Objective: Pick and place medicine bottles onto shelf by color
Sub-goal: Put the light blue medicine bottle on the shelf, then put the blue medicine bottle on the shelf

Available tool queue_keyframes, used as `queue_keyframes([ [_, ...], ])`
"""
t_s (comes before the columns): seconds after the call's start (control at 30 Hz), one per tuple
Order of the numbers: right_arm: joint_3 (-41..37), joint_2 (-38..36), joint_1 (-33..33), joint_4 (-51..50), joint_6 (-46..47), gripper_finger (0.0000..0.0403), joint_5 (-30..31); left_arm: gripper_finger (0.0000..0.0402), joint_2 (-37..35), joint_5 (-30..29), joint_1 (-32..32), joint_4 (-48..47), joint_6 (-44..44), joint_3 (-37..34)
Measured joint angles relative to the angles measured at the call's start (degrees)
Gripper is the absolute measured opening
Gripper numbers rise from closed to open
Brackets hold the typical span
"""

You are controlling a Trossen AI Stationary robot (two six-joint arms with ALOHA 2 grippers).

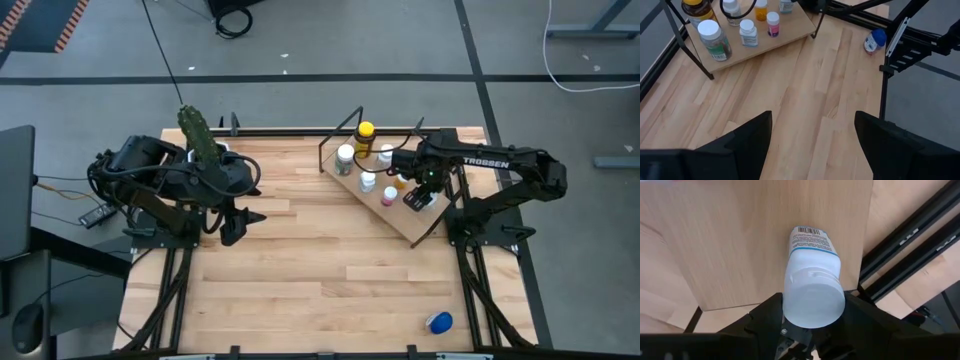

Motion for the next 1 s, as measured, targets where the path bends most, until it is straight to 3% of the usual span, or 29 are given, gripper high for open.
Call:
queue_keyframes([
  [0.2,1.55,-0.02,0.02,-0.49,1.46,0.0216,1.26,0.0288,0.0,0.0,0.0,-0.09,-0.35,0.0],
  [0.57,2.31,-0.02,0.02,-4.91,3.29,0.0269,2.59,0.0288,0.0,0.0,0.0,-0.09,-1.18,0.0],
  [0.7,2.59,-0.96,0.2,-4.93,5.8,0.0275,-1.7,0.0288,0.0,0.02,0.0,-0.1,-1.11,0.0],
  [1.0,14.47,-2.27,6.62,-4.74,16.39,0.0276,-3.36,0.0288,0.0,2.43,0.01,-0.02,-0.05,0.0],
])
